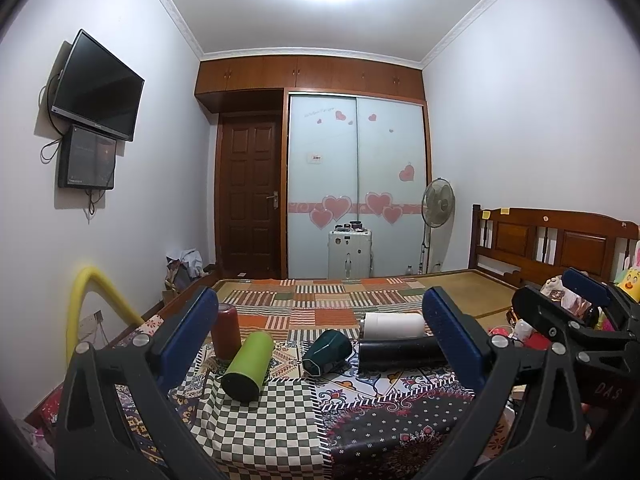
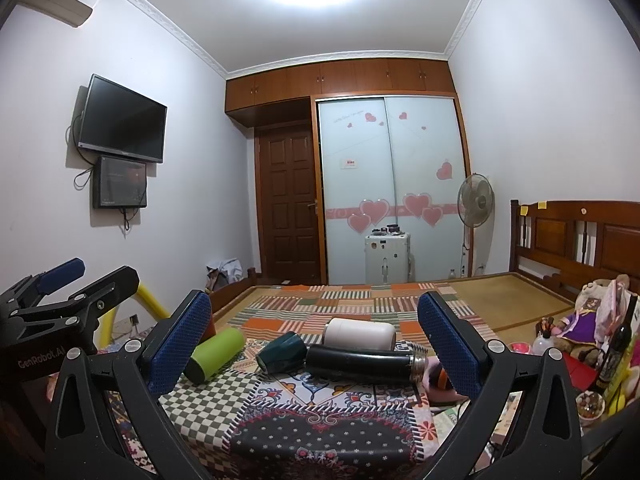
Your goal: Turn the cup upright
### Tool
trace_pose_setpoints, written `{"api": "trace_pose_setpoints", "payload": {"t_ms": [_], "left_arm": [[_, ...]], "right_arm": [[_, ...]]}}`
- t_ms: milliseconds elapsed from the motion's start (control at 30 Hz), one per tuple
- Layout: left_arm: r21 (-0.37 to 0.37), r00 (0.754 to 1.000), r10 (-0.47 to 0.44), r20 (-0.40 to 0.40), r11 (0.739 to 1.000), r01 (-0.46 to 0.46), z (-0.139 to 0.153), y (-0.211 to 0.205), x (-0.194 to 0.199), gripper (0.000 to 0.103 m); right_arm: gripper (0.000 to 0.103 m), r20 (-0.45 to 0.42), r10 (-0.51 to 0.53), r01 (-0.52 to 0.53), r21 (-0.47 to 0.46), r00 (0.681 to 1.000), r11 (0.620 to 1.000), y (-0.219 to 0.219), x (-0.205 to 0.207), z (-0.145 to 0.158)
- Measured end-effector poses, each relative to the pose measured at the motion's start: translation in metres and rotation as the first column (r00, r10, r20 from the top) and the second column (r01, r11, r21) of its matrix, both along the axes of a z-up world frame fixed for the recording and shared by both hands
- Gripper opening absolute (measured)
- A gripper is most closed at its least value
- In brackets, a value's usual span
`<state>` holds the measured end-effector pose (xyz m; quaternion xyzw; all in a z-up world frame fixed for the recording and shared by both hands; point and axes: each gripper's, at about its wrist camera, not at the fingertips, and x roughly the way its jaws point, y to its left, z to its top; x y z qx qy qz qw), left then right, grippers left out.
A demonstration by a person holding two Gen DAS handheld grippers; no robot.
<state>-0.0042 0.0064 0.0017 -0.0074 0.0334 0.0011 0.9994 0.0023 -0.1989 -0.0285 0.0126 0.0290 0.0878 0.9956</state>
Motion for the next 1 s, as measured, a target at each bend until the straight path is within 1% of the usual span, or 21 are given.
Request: {"api": "trace_pose_setpoints", "payload": {"t_ms": [1000], "left_arm": [[-0.004, 1.000, 0.005, 0.008, 1.000, -0.004, 0.0005, 0.0008, -0.0021, 0.103]], "right_arm": [[0.103, 0.004, 0.000, 0.000, -0.003, 1.000, 1.000, 0.0010, -0.0019, 0.0037]]}}
